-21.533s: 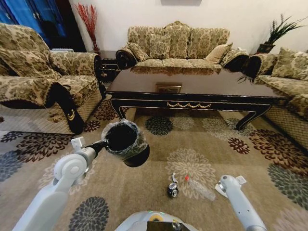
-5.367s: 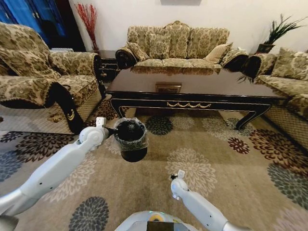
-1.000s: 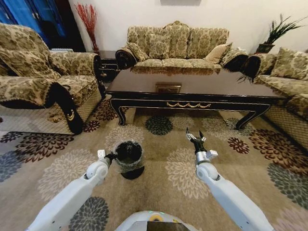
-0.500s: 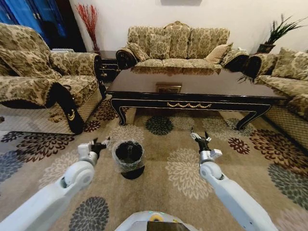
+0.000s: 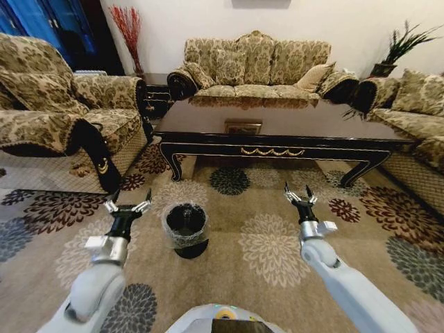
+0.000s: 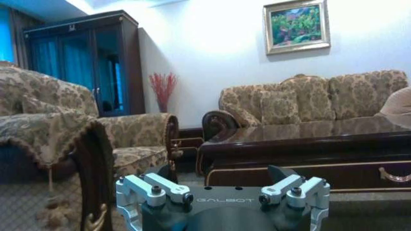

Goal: Move to the front of the table and pick up the trash from the floor, then place it into the trash bin.

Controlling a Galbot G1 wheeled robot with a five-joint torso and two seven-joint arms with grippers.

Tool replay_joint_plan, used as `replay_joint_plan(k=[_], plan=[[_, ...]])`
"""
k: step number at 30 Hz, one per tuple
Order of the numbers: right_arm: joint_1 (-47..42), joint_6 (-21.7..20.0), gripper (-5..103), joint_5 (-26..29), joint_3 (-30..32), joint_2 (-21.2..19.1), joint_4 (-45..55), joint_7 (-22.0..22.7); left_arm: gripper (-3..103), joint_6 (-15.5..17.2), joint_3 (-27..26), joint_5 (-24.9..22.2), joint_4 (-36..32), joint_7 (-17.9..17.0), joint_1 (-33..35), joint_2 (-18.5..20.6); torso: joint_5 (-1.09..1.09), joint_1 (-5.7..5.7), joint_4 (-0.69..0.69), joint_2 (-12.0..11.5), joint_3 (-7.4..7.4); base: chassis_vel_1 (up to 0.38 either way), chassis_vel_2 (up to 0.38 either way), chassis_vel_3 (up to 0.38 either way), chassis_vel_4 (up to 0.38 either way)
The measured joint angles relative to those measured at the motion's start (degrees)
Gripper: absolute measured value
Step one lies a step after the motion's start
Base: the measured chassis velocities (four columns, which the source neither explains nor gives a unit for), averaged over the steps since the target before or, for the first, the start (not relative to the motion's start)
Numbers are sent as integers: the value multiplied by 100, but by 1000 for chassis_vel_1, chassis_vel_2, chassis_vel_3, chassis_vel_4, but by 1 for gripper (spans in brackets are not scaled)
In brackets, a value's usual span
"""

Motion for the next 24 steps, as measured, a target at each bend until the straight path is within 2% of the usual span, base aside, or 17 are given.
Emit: replay_joint_plan(k=[6,14,24], plan=[[-614,20,100,-306,161,-76,296,-16,100,119,-177,-112,-140,-32,35,51,1,0,-2,0,1,0,0,0,0],[-1063,108,100,-559,276,-109,454,-16,100,69,-85,-191,-272,66,28,-125,1,2,-1,0,2,43,-50,-47,49],[-1074,131,100,-562,251,-153,462,-12,100,137,-28,-115,-421,83,215,-271,1,1,-1,0,1,230,-220,-206,215]])
